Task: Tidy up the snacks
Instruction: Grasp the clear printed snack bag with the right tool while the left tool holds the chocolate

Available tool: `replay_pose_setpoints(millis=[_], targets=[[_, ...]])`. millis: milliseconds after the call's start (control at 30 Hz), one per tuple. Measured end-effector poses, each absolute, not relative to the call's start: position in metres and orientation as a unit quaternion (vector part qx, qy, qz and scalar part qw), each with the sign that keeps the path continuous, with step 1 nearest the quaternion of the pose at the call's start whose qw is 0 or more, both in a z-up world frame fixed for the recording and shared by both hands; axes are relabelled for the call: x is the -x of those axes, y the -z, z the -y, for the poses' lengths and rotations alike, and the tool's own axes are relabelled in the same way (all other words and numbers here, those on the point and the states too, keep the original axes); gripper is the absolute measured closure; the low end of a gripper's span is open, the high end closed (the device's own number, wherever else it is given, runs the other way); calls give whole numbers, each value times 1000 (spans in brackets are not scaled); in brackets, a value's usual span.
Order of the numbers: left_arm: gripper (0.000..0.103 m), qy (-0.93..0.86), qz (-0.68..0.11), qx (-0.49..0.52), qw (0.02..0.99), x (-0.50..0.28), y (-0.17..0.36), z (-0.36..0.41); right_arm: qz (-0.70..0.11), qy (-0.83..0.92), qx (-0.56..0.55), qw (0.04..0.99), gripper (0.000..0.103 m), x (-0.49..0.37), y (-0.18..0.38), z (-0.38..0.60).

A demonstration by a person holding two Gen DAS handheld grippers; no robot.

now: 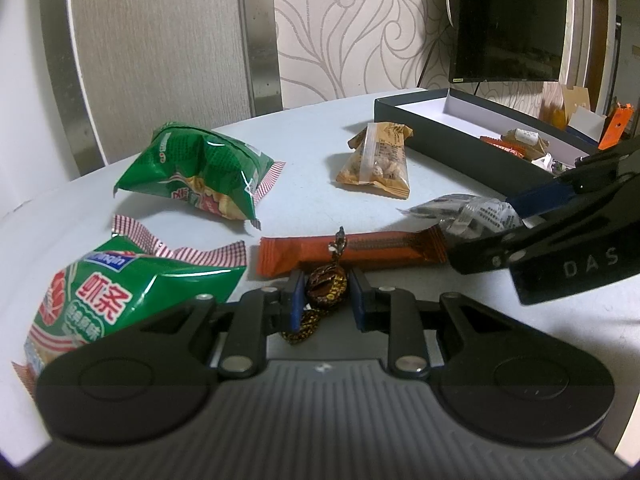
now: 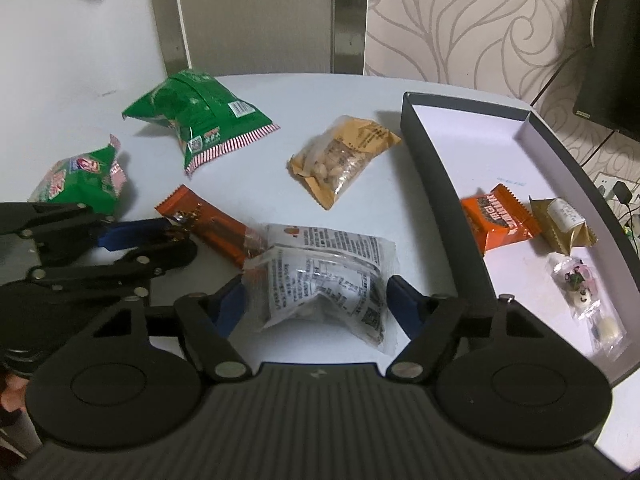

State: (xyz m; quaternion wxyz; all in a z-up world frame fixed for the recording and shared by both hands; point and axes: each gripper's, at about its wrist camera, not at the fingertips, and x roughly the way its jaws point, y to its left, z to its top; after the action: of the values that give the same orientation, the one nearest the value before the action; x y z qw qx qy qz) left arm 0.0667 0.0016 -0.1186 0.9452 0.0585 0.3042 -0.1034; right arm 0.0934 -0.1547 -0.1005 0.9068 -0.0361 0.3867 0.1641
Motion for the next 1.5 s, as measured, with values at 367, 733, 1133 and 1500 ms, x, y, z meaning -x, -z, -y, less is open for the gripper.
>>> replay_pose_setpoints(millis=[367, 733, 1133, 1500], targets=[[77, 107, -306, -59, 944, -68, 118, -1, -374, -163, 29, 912, 36, -87, 96, 157], [77, 109, -305, -55, 944, -68, 118, -3, -377, -178, -2, 909, 39, -81, 87, 163], [77, 111, -305, -53, 944, -67, 118, -3, -404, -164, 20, 900, 4, -106, 92, 151], [77, 112, -305, -51, 944, -67, 119, -3, -399, -165, 35, 901, 21, -96, 106, 152]])
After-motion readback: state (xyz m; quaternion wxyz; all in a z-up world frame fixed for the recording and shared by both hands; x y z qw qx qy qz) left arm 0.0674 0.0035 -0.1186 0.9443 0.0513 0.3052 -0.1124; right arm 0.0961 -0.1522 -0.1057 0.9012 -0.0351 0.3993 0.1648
